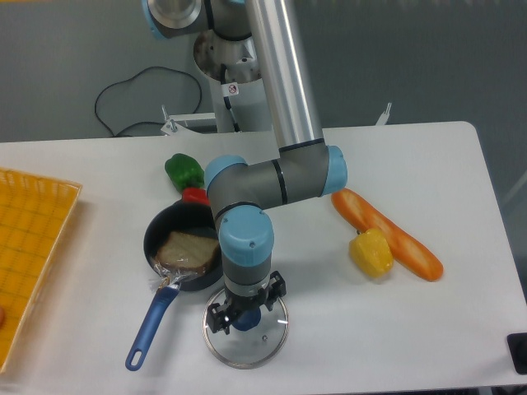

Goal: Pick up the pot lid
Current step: 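Close the gripper around the blue lid knob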

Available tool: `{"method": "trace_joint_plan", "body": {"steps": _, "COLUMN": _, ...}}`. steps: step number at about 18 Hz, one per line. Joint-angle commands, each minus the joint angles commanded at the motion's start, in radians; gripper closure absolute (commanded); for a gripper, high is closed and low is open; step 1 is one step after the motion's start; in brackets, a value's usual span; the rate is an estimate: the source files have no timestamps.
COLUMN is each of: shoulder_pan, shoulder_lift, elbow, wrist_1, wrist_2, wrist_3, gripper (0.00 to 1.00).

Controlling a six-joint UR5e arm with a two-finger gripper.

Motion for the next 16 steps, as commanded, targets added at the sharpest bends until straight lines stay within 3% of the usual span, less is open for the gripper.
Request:
{"method": "trace_joint_plan", "body": {"steps": 11, "shoulder_pan": 0.0, "shoulder_lift": 0.0, "elbow": 0.0, "wrist_1": -0.002, "wrist_2": 0.002, "wrist_3": 0.003, "gripper": 0.0}}
{"method": "trace_joint_plan", "body": {"steps": 13, "shoulder_pan": 0.0, "shoulder_lift": 0.0, "elbow": 0.0, "wrist_1": -0.002, "wrist_2": 0.002, "wrist_3": 0.002, "gripper": 0.07}}
{"method": "trace_joint_plan", "body": {"steps": 16, "shoulder_pan": 0.0, "shoulder_lift": 0.0, "elbow": -0.003, "wrist_1": -0.002, "wrist_2": 0.002, "wrist_3": 0.002, "gripper": 0.09}}
